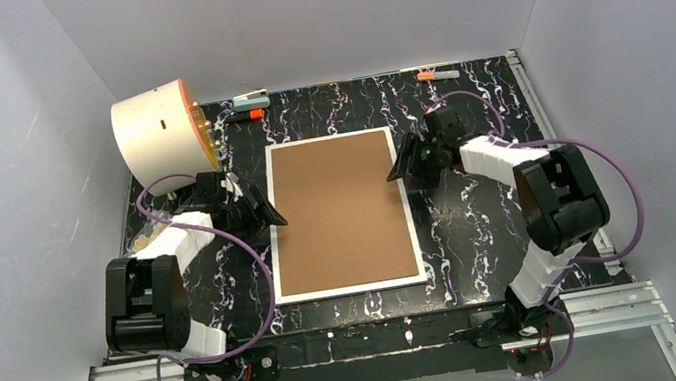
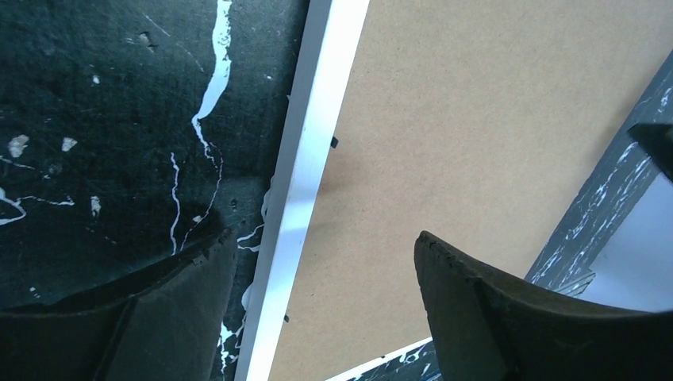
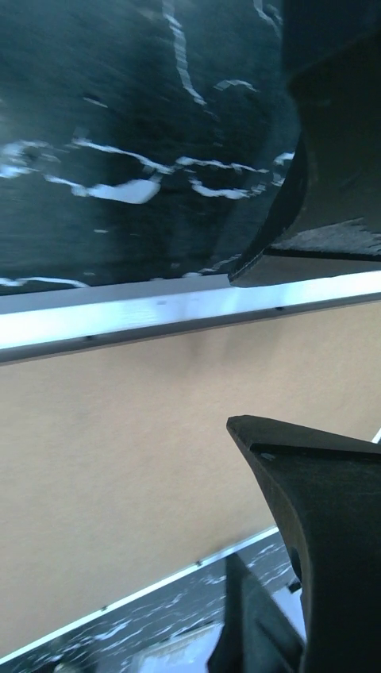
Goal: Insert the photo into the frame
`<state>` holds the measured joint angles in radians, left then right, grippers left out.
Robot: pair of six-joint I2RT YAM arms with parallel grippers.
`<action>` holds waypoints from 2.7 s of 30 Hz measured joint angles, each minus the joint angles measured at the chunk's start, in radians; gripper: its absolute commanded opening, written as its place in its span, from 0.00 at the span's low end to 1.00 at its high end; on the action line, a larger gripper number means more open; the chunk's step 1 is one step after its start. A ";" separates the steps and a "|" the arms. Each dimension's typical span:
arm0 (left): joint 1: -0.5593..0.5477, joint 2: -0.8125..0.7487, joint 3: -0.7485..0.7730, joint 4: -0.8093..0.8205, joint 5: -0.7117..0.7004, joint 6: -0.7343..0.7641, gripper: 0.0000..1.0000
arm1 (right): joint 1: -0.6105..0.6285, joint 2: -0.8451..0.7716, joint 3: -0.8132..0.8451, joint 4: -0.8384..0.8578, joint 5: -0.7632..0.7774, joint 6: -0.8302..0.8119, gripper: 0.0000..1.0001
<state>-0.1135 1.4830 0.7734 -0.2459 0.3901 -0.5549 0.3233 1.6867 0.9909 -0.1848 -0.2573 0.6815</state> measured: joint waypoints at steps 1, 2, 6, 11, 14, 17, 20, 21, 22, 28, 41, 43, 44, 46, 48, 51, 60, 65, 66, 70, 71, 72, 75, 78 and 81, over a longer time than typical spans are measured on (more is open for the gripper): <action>0.000 0.000 0.003 -0.006 -0.007 0.002 0.81 | -0.008 0.018 0.024 -0.003 0.000 -0.002 0.72; 0.000 -0.001 0.009 -0.017 -0.018 0.002 0.81 | -0.018 0.040 0.053 -0.006 0.000 -0.003 0.72; 0.000 -0.059 0.024 -0.100 -0.083 0.005 0.82 | -0.055 0.130 0.198 -0.005 0.000 -0.005 0.73; 0.000 -0.233 0.029 -0.262 -0.143 -0.004 0.83 | -0.088 0.282 0.417 0.034 -0.003 -0.004 0.73; 0.000 -0.332 0.008 -0.348 -0.138 -0.018 0.83 | -0.095 0.395 0.539 0.063 -0.009 -0.006 0.72; -0.008 -0.407 -0.043 -0.410 -0.105 -0.037 0.81 | -0.095 0.510 0.651 0.077 -0.023 -0.016 0.72; -0.051 -0.447 -0.096 -0.447 -0.071 -0.064 0.81 | -0.094 0.594 0.727 0.089 -0.039 -0.034 0.72; -0.079 -0.451 -0.107 -0.455 -0.068 -0.076 0.81 | -0.094 0.609 0.745 0.092 -0.042 -0.040 0.72; -0.106 -0.452 -0.113 -0.462 -0.067 -0.086 0.81 | -0.094 0.623 0.758 0.100 -0.043 -0.046 0.72; -0.328 -0.436 -0.129 -0.469 -0.078 -0.172 0.81 | -0.094 0.674 0.808 0.143 -0.052 -0.077 0.72; -0.592 -0.383 -0.234 -0.343 -0.152 -0.317 0.81 | -0.094 0.761 0.899 0.214 -0.112 -0.115 0.71; -0.606 -0.358 -0.242 -0.312 -0.178 -0.344 0.81 | -0.094 0.761 0.892 0.221 -0.123 -0.129 0.71; -0.610 -0.350 -0.241 -0.294 -0.188 -0.359 0.81 | -0.094 0.761 0.887 0.229 -0.132 -0.137 0.71; -0.615 -0.345 -0.237 -0.266 -0.212 -0.379 0.81 | -0.095 0.756 0.870 0.246 -0.146 -0.154 0.71; -0.616 -0.343 -0.235 -0.243 -0.237 -0.397 0.81 | -0.096 0.742 0.845 0.255 -0.166 -0.175 0.71; -0.620 -0.351 -0.236 -0.229 -0.275 -0.427 0.81 | -0.100 0.715 0.796 0.263 -0.195 -0.200 0.70; -0.602 -0.383 -0.237 -0.203 -0.404 -0.445 0.82 | -0.180 0.515 0.468 0.312 -0.278 -0.181 0.68; -0.555 -0.330 -0.219 -0.195 -0.389 -0.415 0.82 | -0.201 0.383 0.270 0.341 -0.290 -0.150 0.67; -0.537 -0.320 -0.215 -0.192 -0.377 -0.406 0.82 | -0.201 0.350 0.225 0.345 -0.285 -0.141 0.67; -0.438 -0.286 -0.198 -0.175 -0.327 -0.350 0.82 | -0.206 0.228 0.077 0.346 -0.215 -0.117 0.67; -0.414 -0.276 -0.192 -0.172 -0.317 -0.332 0.82 | -0.209 0.193 0.038 0.344 -0.189 -0.110 0.67; -0.389 -0.261 -0.182 -0.169 -0.307 -0.312 0.82 | -0.212 0.156 -0.001 0.341 -0.164 -0.103 0.67; -0.345 -0.211 -0.146 -0.166 -0.292 -0.246 0.82 | -0.218 0.050 -0.107 0.330 -0.102 -0.086 0.67; -0.322 -0.177 -0.121 -0.165 -0.286 -0.200 0.82 | -0.224 -0.051 -0.197 0.309 -0.056 -0.069 0.67; -0.306 -0.164 -0.114 -0.153 -0.282 -0.168 0.82 | -0.225 -0.144 -0.266 0.275 -0.020 -0.056 0.67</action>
<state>-0.4198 1.3190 0.6590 -0.3988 0.1085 -0.7231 0.0986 1.5425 0.7246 0.0906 -0.2771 0.6254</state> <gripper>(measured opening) 0.818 0.675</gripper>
